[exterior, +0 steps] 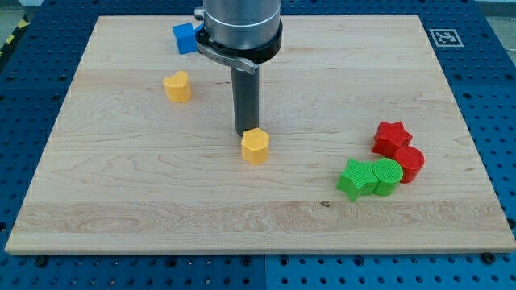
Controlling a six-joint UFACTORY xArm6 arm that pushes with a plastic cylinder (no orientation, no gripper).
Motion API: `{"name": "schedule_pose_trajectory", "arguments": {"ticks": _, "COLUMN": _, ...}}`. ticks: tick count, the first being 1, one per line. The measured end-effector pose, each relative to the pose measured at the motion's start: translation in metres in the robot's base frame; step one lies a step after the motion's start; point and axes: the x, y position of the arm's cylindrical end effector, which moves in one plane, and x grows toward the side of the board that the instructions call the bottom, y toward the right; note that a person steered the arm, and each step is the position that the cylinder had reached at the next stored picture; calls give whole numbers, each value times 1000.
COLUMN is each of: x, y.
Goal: Push yellow hexagon closer to the group of blocks
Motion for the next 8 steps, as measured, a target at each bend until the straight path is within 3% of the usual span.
{"name": "schedule_pose_trajectory", "arguments": {"ticks": 1, "x": 11, "y": -34}}
{"name": "schedule_pose_trajectory", "arguments": {"ticks": 2, "x": 20, "y": -22}}
{"name": "schedule_pose_trajectory", "arguments": {"ticks": 3, "x": 28, "y": 40}}
{"name": "schedule_pose_trajectory", "arguments": {"ticks": 5, "x": 59, "y": 41}}
{"name": "schedule_pose_trajectory", "arguments": {"ticks": 6, "x": 73, "y": 69}}
{"name": "schedule_pose_trajectory", "arguments": {"ticks": 8, "x": 73, "y": 68}}
